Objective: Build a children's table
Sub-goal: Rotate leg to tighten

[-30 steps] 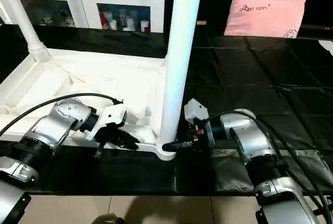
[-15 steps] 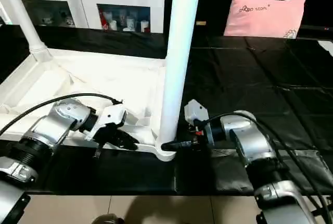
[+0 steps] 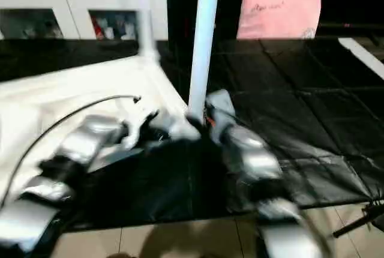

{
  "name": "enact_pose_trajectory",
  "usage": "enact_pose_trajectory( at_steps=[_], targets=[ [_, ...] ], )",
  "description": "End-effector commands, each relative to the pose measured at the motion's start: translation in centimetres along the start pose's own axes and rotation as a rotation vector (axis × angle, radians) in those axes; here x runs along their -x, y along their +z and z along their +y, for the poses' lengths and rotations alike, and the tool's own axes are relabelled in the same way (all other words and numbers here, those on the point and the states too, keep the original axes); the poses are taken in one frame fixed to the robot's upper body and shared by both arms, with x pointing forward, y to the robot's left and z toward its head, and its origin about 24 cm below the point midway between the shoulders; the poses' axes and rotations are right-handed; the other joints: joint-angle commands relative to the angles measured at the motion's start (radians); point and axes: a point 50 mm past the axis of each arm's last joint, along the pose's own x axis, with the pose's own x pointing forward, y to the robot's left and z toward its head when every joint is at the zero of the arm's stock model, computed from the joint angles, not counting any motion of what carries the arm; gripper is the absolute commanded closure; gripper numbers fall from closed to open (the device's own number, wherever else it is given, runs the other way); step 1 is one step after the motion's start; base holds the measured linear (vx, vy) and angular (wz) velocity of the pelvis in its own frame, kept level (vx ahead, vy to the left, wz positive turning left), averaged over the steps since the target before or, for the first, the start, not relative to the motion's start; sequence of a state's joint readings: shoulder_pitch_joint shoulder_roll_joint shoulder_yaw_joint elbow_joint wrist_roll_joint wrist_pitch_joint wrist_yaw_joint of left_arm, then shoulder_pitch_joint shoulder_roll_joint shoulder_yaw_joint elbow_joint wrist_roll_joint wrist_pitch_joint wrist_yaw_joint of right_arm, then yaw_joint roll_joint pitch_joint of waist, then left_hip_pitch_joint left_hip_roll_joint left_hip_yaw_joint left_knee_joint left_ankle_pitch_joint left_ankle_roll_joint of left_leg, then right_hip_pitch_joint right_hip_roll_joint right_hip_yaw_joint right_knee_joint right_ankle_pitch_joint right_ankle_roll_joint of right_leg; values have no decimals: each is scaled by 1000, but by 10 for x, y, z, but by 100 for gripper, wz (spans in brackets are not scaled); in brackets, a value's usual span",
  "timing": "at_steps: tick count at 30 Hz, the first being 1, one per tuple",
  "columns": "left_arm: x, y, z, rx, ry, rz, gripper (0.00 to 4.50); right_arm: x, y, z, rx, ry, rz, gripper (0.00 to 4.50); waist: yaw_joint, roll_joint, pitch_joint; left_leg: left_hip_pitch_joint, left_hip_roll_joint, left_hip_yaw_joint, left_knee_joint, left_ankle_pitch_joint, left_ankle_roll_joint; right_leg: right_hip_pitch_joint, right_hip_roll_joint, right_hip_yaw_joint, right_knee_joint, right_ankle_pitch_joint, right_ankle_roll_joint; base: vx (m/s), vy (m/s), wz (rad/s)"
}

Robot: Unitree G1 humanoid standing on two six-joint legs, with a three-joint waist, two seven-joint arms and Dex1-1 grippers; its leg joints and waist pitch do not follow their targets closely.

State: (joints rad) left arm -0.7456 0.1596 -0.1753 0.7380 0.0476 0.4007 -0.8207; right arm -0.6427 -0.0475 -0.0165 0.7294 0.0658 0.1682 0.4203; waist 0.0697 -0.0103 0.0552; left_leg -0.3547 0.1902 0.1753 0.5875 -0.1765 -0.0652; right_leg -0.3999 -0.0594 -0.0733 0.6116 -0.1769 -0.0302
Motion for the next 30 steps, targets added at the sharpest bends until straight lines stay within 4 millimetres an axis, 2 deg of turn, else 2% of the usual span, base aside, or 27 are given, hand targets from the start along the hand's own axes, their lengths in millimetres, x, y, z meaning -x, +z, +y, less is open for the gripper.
enact_pose_trajectory(
  at_steps=[1, 3, 4, 5, 6, 7, 9, 10, 13, 15, 17, 18, 20, 22, 23, 27, 30],
  targets=[
    [-15, 36, -18, -42, -27, -119, 450, -15, -18, 47, -44, 154, 86, 244, 5, -3, -66, 4, 34, -15, -67, -209, 14, 49, -87, 51, -93, -317, -169, 0, 0, 0],
    [-16, 37, -18, -53, -23, -115, 450, -16, -15, 51, -8, 184, 67, 244, 8, -1, -67, 1, 36, -14, -67, -179, 29, 51, -86, 53, -84, -239, -182, 0, 0, 0],
    [-15, 36, -18, -65, -23, -110, 450, -15, -14, 51, 7, 186, 49, 209, 11, -1, -68, 0, 36, -13, -66, -166, 36, 54, -87, 54, -81, -208, -188, 0, 0, 0],
    [-14, 35, -18, -70, -27, -106, 450, -14, -13, 49, 8, 189, 36, 209, 10, -1, -68, -1, 36, -13, -66, -165, 38, 54, -87, 54, -81, -202, -191, 0, 0, 0],
    [-12, 34, -17, -79, -31, -101, 450, -13, -12, 48, 8, 189, 30, 189, 11, -1, -68, 0, 35, -12, -66, -165, 41, 55, -88, 53, -81, -200, -192, 0, 0, 0],
    [-10, 32, -16, -90, -37, -96, 450, -11, -12, 46, 10, 190, 23, 172, 12, 4, -66, 0, 35, -13, -66, -175, 41, 55, -88, 53, -84, -213, -191, 0, 0, 0],
    [-9, 31, -15, -97, -40, -94, 450, -11, -12, 45, 11, 191, 21, 167, 12, 3, -65, 1, 36, -13, -68, -192, 38, 54, -89, 53, -87, -246, -184, 0, 0, 0],
    [-5, 26, -13, -108, -52, -84, 450, -7, -11, 40, 10, 204, -7, 142, 14, 6, -65, 0, 37, -15, -69, -195, 36, 55, -90, 53, -87, -249, -183, 0, 0, 0],
    [2, 21, -11, -137, -99, -86, 450, 4, -8, 27, 32, 230, -34, 120, 14, 3, -65, 0, 39, -15, -70, -200, 39, 56, -89, 54, -85, -237, -182, 0, 0, 0],
    [7, 18, -10, -137, -132, -83, 450, 11, -5, 19, 54, 254, -53, 96, 14, 7, -65, 0, 39, -15, -70, -199, 45, 55, -88, 54, -85, -224, -188, 0, 0, 0],
    [11, 15, -8, -153, -148, -73, 450, 19, -3, 14, 77, 306, -61, 86, 18, 5, -65, 0, 39, -14, -69, -192, 51, 56, -88, 54, -84, -216, -194, 0, 0, 0],
    [12, 14, -8, -157, -157, -70, 450, 21, -2, 12, 86, 322, -60, 74, 20, 7, -64, 3, 41, -13, -69, -195, 50, 53, -88, 55, -85, -219, -195, 0, 0, 0],
    [20, 9, -6, -193, -215, -50, 450, 36, 0, 3, 144, 424, -45, 52, 24, 3, -64, 0, 40, -14, -68, -192, 55, 60, -87, 55, -83, -215, -188, 0, 0, 0],
    [25, 7, -6, -227, -256, -47, 450, 44, 0, -2, 179, 474, -31, 44, 26, 5, -64, -1, 42, -13, -68, -191, 59, 55, -89, 54, -83, -214, -194, 0, 0, 0],
    [29, 5, -5, -254, -290, -37, 450, 50, 1, -5, 208, 513, -20, 28, 27, 2, -64, -1, 41, -13, -68, -192, 57, 56, -88, 54, -85, -223, -192, 0, 0, 0],
    [37, 2, -5, -295, -366, -15, 450, 61, 2, -12, 261, 586, 6, 8, 36, 6, -63, 3, 46, -12, -68, -201, 54, 51, -90, 53, -85, -254, -189, 0, 0, 0],
    [43, -1, -7, -312, -444, 6, 450, 70, 6, -20, 280, 651, 29, 8, 45, 7, -64, 4, 49, -11, -66, -197, 56, 48, -88, 54, -82, -235, -197, 0, 0, 0]
  ],
)
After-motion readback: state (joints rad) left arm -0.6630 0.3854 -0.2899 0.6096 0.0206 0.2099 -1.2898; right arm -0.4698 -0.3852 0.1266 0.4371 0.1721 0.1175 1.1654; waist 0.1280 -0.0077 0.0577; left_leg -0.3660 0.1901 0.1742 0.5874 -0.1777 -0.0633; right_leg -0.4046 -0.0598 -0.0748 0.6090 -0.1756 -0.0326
